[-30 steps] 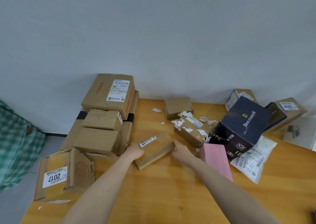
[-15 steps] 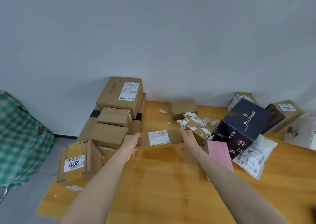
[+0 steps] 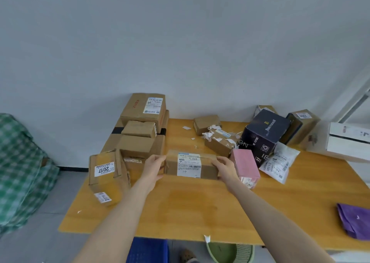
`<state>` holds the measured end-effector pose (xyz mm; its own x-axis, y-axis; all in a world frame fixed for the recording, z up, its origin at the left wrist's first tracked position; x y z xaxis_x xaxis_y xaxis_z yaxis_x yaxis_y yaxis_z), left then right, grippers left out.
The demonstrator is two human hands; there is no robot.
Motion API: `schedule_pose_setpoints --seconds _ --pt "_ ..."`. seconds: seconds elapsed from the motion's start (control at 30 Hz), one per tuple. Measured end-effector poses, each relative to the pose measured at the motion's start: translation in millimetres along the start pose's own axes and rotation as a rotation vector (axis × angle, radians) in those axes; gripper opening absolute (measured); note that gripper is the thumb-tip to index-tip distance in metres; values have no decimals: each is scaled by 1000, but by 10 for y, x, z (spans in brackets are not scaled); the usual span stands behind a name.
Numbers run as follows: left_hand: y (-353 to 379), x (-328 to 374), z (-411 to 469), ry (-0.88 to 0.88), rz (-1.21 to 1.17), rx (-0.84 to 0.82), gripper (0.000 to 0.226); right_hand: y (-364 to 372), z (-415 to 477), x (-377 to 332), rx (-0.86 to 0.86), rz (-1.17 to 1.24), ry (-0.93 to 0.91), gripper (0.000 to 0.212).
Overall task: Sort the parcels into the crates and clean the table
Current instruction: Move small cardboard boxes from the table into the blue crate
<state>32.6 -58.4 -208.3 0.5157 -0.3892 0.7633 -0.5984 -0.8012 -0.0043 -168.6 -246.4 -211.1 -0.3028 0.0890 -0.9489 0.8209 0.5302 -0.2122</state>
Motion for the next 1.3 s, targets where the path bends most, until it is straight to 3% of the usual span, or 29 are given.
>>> schedule_pose_setpoints --seconds 0.2,0.37,0.53,0.7,1.0,1.13,1.3 --pt "33 -255 -370 17 -29 -84 13 -156 -483 74 4 19 -38 44" --pt "125 -395 -590 8 19 -169 41 -215 -756 47 -40 91 -71 46" --pt "85 -532 -844 -2 61 -199 43 -213 -1023 80 -117 140 -59 44" --pt "5 -758 -1129 -55 89 -199 66 -172 -1333 203 -172 207 -31 48" --pt "-151 -1738 -1972 -58 -38 -96 60 0 -2486 824 -392 233 102 63" --pt "-136 -2078 -2363 -64 -20 -100 58 31 -2916 999 -451 264 133 56" --pt "-122 -2309 -2802 -43 71 -233 35 179 -3339 951 -535 324 101 29"
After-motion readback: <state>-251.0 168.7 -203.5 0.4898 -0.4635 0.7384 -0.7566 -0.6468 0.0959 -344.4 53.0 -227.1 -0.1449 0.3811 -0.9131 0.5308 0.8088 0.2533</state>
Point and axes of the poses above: each hand's wrist, its own z-axis towards the middle knuckle, its own y-axis out of the palm, x = y × z, the point moved 10 cm from there along z, towards the middle knuckle, and after that the axes turned 10 degrees about -y, right-handed, at the moved point
